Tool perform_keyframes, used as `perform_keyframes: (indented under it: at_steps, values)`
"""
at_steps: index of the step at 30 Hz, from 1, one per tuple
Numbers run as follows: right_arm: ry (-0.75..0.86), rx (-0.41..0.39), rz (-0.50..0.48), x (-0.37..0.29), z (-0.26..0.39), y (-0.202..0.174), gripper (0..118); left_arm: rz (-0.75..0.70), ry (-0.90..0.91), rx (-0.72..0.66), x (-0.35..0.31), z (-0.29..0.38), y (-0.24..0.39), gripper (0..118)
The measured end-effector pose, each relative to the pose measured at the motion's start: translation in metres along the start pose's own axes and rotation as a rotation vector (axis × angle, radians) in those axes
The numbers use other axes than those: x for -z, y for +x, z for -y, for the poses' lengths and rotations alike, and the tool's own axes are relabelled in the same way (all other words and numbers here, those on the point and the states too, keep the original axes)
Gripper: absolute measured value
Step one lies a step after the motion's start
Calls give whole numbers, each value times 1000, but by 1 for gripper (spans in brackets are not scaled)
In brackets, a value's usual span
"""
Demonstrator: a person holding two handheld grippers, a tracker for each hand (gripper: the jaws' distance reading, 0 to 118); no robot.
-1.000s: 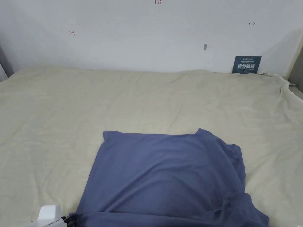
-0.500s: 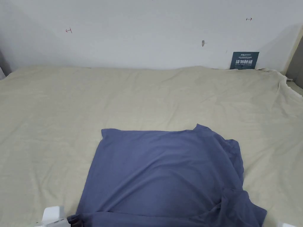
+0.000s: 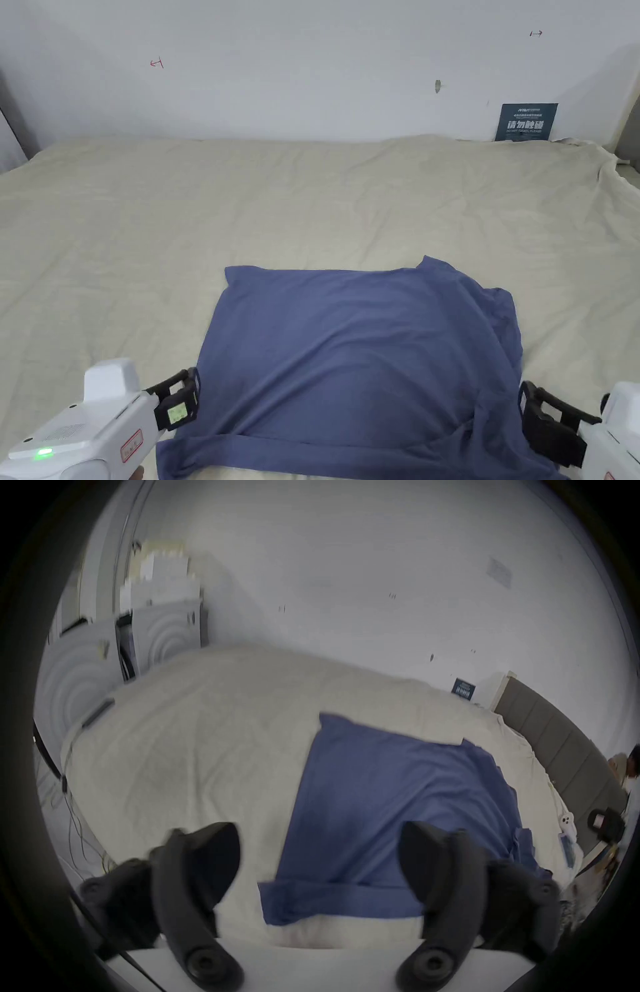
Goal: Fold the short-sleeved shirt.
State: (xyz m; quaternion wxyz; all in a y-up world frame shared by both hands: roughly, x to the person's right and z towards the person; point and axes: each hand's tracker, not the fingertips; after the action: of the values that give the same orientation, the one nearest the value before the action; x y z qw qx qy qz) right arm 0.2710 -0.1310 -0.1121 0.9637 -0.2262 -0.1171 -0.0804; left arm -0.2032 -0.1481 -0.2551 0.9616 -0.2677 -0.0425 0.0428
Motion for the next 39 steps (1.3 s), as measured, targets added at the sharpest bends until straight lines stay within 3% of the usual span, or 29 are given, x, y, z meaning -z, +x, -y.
perform_keyframes:
  at_steps: [3, 4, 5, 6, 15, 19, 21, 22, 23, 25, 26, 32, 33, 36, 37, 39]
  values:
    - [25, -36, -1, 1, -3, -10, 26, 16, 23, 20, -4, 0, 8, 26]
    - [34, -45, -4, 1, -4, -12, 2, 35, 36, 27, -6, 2, 10, 10]
    - [51, -52, -5, 2, -3, -13, 0, 53, 43, 33, -5, 3, 10, 1]
    - [64, -60, -2, 2, -2, -14, 0, 54, 46, 30, -6, 5, 12, 0]
    - [100, -82, -11, -3, -8, -40, 0, 85, 20, 100, -8, 14, 11, 0]
    - [85, -70, -14, -2, -7, -40, 0, 72, -144, 54, 12, 22, -3, 0]
    - [78, -64, -17, -2, -4, -40, 0, 47, -198, 25, 22, 28, -10, 6]
    - [74, -65, -16, -2, -3, -40, 0, 28, -227, 9, 27, 31, -14, 18]
    - [71, -69, -13, -3, -4, -40, 0, 13, -278, -14, 34, 34, -18, 37]
    - [66, -67, -15, -3, -2, -40, 0, -15, -363, -48, 47, 40, -23, 85]
    - [62, -62, -19, -3, -2, -40, 0, -18, -380, -57, 52, 44, -26, 95]
    - [55, -64, -14, -3, -3, -38, 0, -38, -465, -43, 82, 62, -33, 95]
    - [54, -64, -13, -3, -3, -38, 0, -48, -477, -38, 86, 66, -32, 89]
    - [49, -55, -12, -4, -4, -35, 0, 2, -544, -20, 95, 73, -31, 21]
    - [46, -52, -9, -3, -4, -33, 0, 47, -554, -16, 96, 75, -30, 8]
    - [36, -52, 0, -2, -3, -29, 0, 30, -515, -3, 89, 74, -22, 3]
